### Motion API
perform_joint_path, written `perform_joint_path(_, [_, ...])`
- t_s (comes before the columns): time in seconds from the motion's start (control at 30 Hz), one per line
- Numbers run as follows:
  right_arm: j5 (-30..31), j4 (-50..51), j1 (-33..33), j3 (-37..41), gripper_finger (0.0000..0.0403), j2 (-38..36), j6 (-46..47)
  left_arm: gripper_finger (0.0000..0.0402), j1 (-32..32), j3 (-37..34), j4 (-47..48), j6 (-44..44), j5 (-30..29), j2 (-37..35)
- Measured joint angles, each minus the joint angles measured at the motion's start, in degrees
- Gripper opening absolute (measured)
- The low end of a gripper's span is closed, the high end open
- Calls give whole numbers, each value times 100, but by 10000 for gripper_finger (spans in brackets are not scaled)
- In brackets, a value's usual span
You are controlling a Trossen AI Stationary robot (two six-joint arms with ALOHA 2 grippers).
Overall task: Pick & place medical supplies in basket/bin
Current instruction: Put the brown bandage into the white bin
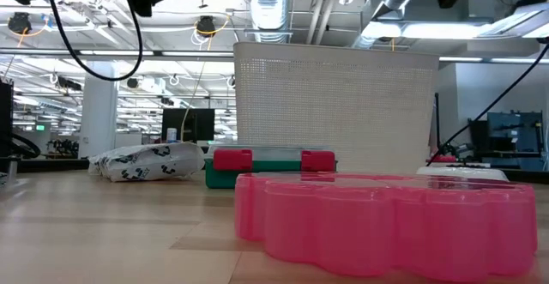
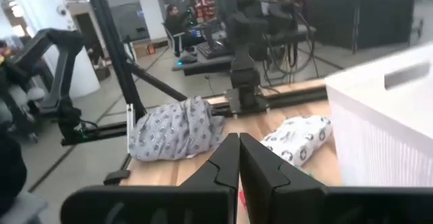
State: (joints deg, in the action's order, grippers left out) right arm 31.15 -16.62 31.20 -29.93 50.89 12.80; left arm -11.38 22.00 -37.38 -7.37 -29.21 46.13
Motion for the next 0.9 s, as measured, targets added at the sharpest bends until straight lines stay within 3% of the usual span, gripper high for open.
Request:
perform_joint_path(0.33, [-118, 116, -94, 0, 5, 27, 344, 178, 0, 0, -331, -670, 43, 0])
perform_joint_path(0.57, [-107, -378, -435, 0, 5, 187, 669, 178, 0, 0, -466, -781, 39, -2])
perform_joint_path(0.9, [-113, -314, -736, 4, 5, 201, 671, 178, 0, 0, -611, -858, 43, -4])
